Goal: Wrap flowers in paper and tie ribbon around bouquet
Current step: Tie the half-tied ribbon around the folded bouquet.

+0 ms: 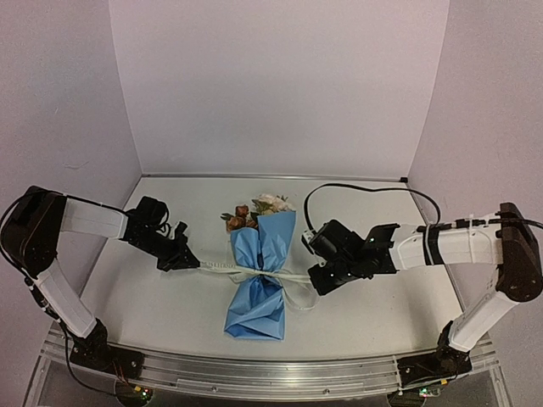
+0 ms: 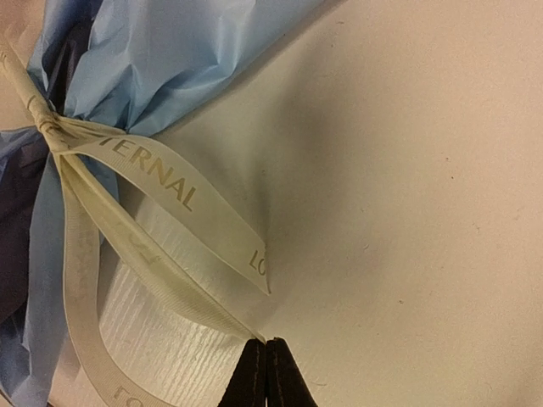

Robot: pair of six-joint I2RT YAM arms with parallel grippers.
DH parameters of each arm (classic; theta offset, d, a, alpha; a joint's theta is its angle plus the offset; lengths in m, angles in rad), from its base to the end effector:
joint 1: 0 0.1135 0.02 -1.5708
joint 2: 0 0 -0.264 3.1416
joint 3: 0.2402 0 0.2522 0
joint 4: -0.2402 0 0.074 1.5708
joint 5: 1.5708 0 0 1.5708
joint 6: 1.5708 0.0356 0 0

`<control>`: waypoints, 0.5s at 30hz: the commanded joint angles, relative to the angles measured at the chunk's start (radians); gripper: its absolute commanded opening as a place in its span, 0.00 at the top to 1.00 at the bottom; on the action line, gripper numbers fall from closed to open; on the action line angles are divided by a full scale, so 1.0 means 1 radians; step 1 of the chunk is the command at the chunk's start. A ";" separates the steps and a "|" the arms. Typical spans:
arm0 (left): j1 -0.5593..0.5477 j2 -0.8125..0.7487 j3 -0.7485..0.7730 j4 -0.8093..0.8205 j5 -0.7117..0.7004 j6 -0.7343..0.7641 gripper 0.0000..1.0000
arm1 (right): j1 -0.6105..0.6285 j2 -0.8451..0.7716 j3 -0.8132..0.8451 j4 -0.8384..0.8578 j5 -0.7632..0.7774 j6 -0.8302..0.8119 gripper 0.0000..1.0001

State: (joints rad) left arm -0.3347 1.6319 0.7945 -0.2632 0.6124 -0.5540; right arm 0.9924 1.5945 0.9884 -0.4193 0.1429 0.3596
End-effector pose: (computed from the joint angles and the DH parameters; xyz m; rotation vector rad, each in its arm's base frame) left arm 0.2685 -0.1150 0.1432 -0.0950 2.7888 -1.0807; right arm 0.1783 0.2639 0.1938 -0.7630 2.4985 0.3112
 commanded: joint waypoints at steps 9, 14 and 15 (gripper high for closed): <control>0.019 0.038 0.110 -0.046 -0.128 0.036 1.00 | -0.120 -0.040 0.025 -0.264 0.046 -0.038 1.00; 0.023 0.041 0.083 -0.032 -0.150 0.025 1.00 | -0.126 -0.037 -0.034 -0.268 0.087 0.015 1.00; 0.030 0.038 0.076 -0.031 -0.154 0.024 1.00 | -0.133 -0.043 -0.052 -0.268 0.093 0.023 1.00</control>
State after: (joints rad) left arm -0.3568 1.6717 0.8786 -0.2691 0.6327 -0.5466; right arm 0.9053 1.5761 1.0131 -0.4688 0.0969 0.3310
